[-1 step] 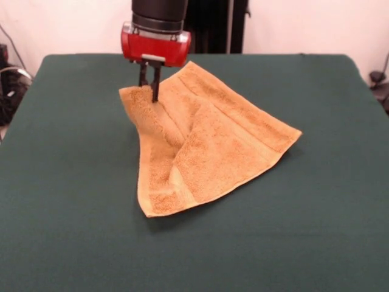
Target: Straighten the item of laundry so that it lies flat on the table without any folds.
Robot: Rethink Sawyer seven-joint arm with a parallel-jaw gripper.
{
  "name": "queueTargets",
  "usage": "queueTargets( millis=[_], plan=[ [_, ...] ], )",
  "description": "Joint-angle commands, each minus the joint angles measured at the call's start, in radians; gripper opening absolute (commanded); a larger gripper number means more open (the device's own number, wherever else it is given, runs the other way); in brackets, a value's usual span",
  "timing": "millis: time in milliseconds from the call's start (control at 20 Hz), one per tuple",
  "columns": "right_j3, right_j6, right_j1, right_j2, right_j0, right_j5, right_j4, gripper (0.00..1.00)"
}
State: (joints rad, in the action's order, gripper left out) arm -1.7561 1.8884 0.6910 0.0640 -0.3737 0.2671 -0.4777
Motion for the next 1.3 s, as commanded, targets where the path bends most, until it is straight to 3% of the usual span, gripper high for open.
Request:
queueTargets(
  millis=[50, 550, 1050, 1300],
  plan=[
    [-0.086, 0.149, 0.016, -0.016, 0.070, 0.137, 0.071, 0.00],
    [-0.076, 0.123, 0.025, -0.047, 0.102, 0.147, 0.079, 0.00],
    [-0.040, 0.010, -0.124, 0.062, -0.057, -0.062, -0.024, 0.00],
    [-0.007, -0.035, -0.173, 0.111, -0.111, -0.088, -0.075, 0.00]
  ],
)
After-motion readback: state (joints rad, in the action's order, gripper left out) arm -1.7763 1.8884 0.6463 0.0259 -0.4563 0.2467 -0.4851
